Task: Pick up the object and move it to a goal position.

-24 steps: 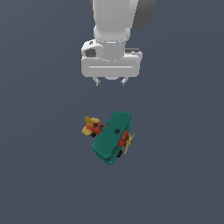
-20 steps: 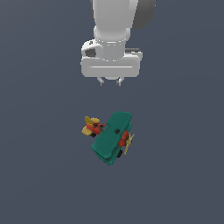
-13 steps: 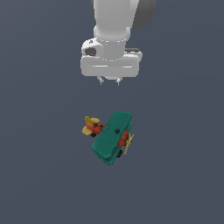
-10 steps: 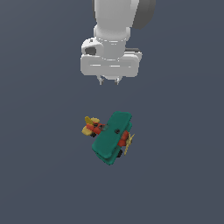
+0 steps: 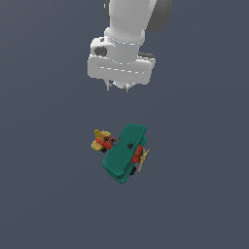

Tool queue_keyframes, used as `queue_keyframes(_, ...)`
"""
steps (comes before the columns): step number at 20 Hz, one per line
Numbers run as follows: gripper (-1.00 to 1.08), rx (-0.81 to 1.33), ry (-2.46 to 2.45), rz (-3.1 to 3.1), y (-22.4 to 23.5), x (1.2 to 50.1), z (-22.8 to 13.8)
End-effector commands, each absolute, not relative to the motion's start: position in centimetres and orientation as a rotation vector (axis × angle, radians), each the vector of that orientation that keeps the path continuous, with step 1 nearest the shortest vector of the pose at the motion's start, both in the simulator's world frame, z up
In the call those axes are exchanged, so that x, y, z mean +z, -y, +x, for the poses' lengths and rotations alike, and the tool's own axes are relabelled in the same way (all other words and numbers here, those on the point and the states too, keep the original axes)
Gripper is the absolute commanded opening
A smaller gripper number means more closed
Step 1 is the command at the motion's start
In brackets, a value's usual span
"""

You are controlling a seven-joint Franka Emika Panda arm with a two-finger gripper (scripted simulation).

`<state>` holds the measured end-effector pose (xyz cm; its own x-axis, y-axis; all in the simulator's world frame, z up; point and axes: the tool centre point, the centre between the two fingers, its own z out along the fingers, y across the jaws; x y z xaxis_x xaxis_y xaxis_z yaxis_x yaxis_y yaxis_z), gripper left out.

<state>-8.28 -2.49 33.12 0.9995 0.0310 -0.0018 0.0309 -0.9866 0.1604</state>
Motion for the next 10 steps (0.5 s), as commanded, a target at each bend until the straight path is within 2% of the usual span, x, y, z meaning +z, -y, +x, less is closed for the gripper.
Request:
queue_keyframes(1, 0.28, -0.005, -0.050, 2.949, 2.9, 33.3, -8.6)
queue_keyframes(10, 0.28, -0.020, -0.061, 2.839, 4.6, 33.9, -9.8)
